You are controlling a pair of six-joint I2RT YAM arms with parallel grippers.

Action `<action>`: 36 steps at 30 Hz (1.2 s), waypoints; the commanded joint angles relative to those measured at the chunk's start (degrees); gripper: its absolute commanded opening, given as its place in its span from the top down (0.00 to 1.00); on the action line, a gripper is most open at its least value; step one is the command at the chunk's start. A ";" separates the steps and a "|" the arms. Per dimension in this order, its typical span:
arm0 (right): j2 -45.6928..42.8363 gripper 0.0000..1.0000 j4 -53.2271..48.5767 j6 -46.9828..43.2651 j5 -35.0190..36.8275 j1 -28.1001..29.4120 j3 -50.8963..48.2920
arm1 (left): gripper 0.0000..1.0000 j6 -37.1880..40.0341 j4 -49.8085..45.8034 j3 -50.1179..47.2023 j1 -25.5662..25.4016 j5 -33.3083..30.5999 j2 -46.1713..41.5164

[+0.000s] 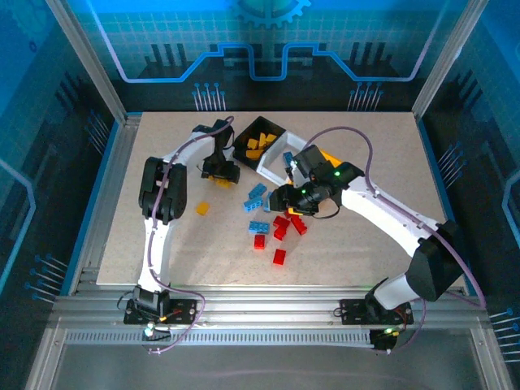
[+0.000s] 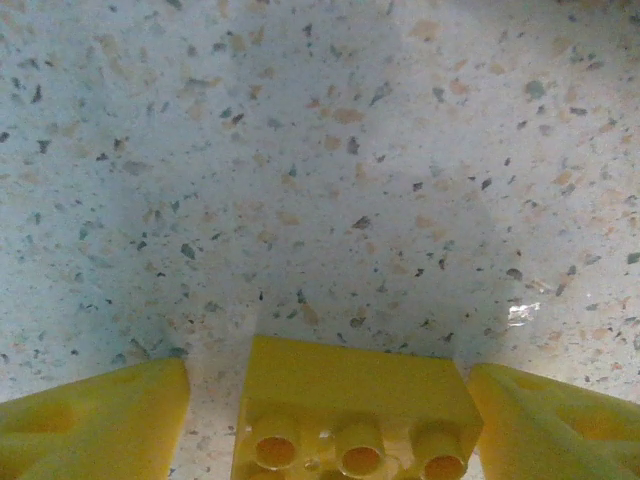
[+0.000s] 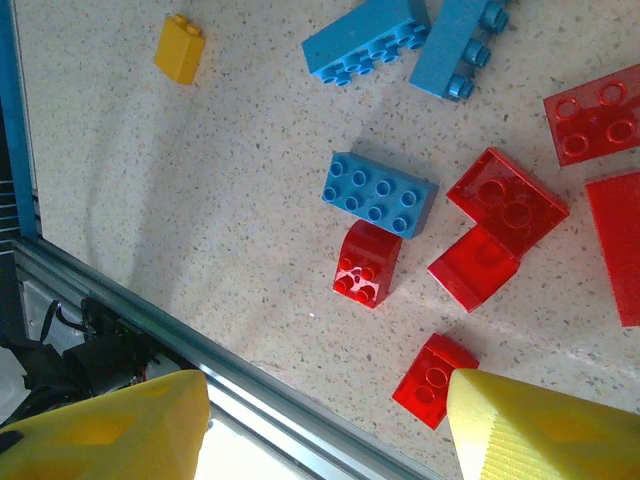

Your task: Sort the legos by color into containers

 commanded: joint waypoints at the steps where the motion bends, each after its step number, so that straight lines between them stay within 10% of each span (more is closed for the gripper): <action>1: 1.31 0.34 -1.57 0.63 0.70 1.12 1.59 | 0.31 0.60 -0.17 -1.07 -0.32 -1.14 1.22; 13: 1.15 0.34 -1.88 -0.76 1.07 0.99 2.48 | 0.52 -4.87 -0.92 -3.86 0.02 1.57 -3.10; 22: -2.71 0.34 -1.05 -1.93 0.74 -2.73 0.02 | 0.52 -26.70 4.86 -5.51 2.26 20.15 -13.02; 36: -13.66 0.34 0.04 0.38 1.30 -6.31 -8.60 | 0.51 -49.23 10.81 20.85 1.06 21.30 2.04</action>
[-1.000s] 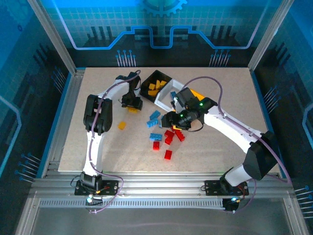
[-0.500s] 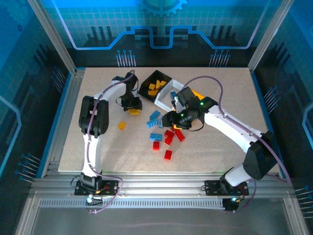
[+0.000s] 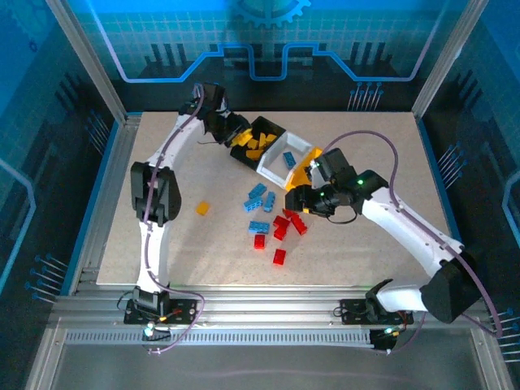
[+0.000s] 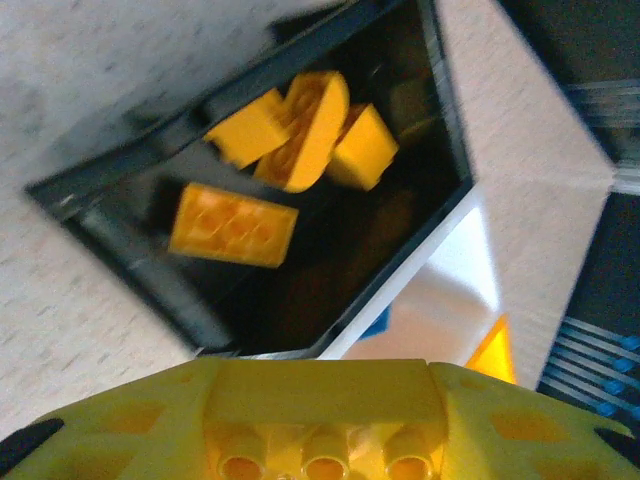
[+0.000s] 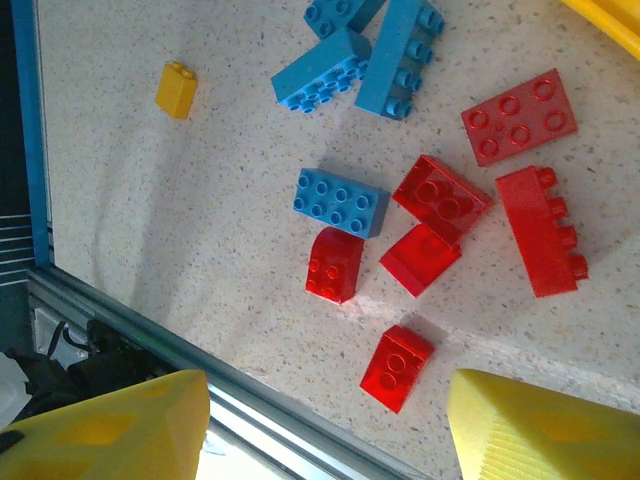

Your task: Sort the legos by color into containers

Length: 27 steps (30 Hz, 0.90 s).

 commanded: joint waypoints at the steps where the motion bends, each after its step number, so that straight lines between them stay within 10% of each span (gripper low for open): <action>1: -3.95 0.34 -0.72 1.25 1.02 -1.34 -2.06 | 0.50 -5.98 -0.24 5.94 -0.55 -0.52 5.35; 16: -8.71 0.34 -2.12 1.67 1.07 -3.21 -4.51 | 0.34 -7.06 -0.24 11.20 -1.08 0.61 7.53; 27: -0.54 0.34 2.15 -0.77 -3.10 -2.75 0.04 | 0.33 17.69 -21.97 -9.82 -2.13 -14.09 -16.43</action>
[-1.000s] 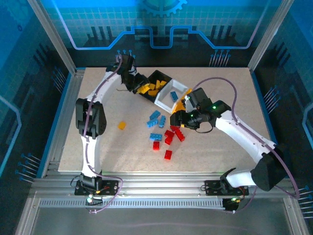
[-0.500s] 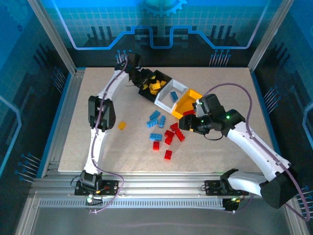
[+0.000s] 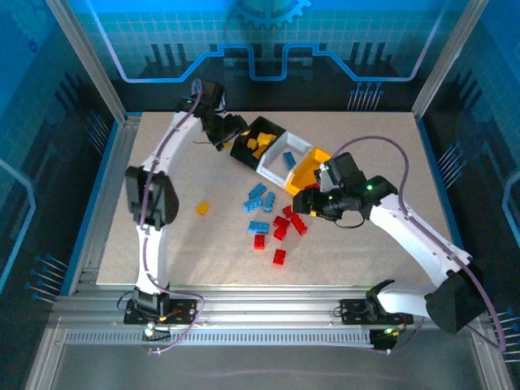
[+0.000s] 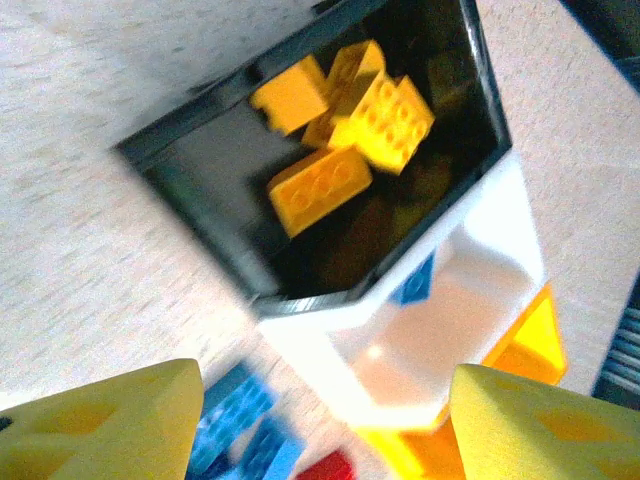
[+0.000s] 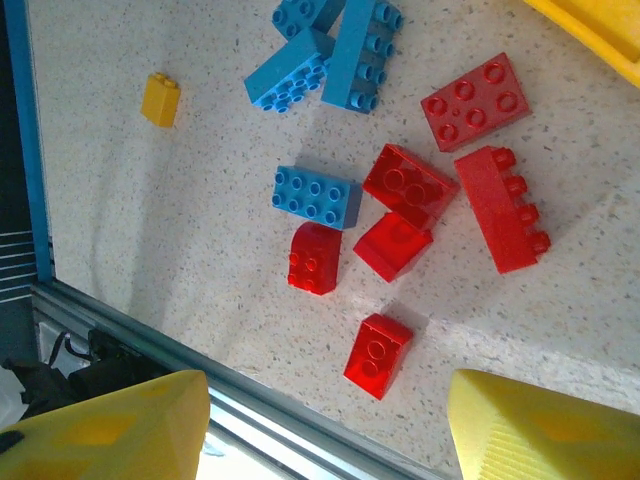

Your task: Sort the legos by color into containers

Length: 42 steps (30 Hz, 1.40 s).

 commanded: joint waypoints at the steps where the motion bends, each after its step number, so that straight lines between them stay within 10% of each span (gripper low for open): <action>1: 2.90 0.34 2.55 -1.44 -2.74 -0.05 3.33 | 0.32 10.26 -10.48 -11.78 -1.26 -9.25 -10.97; 10: 12.38 0.35 3.48 -3.63 -5.32 3.98 10.11 | 0.28 3.34 0.43 -50.38 0.51 -10.86 -30.25; 42: 8.73 0.34 -0.53 -4.19 -3.34 4.93 7.13 | 0.29 24.78 5.20 -43.09 3.57 -17.40 -7.79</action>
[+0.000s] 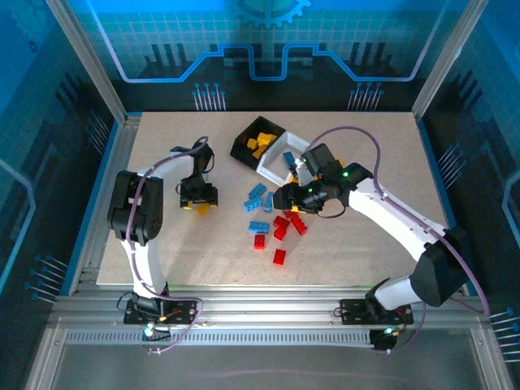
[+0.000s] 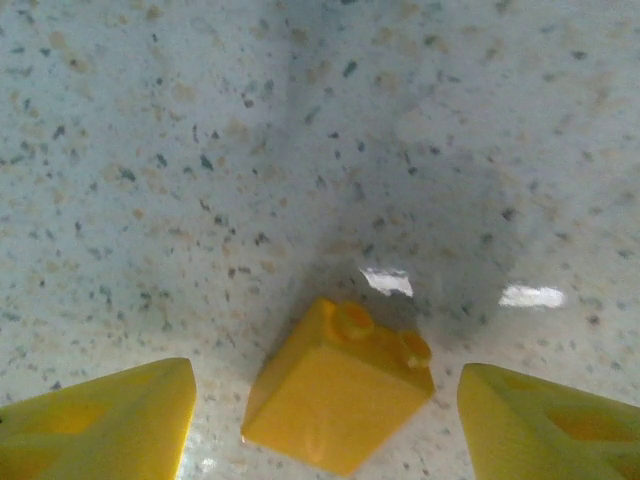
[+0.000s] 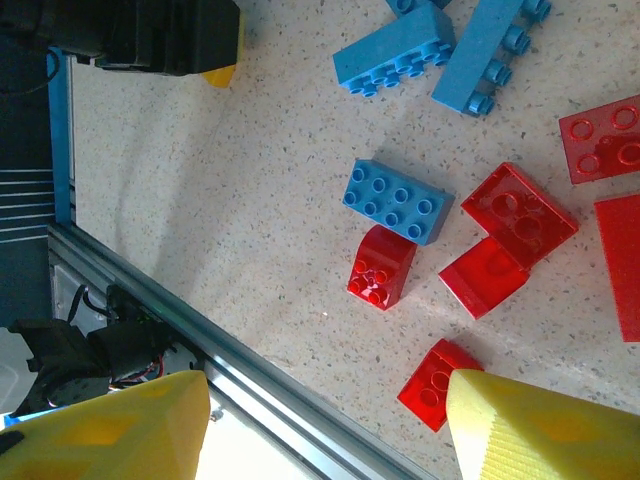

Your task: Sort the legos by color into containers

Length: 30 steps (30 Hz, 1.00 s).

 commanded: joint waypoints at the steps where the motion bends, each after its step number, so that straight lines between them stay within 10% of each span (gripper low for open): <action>1: -1.44 0.34 -2.01 -0.87 0.58 -0.02 -0.37 | 0.30 2.13 0.95 0.73 0.53 0.04 1.52; 30: -0.80 0.35 -0.08 0.11 0.79 0.34 -1.51 | 0.59 -7.45 2.16 -4.63 -1.21 10.28 -4.02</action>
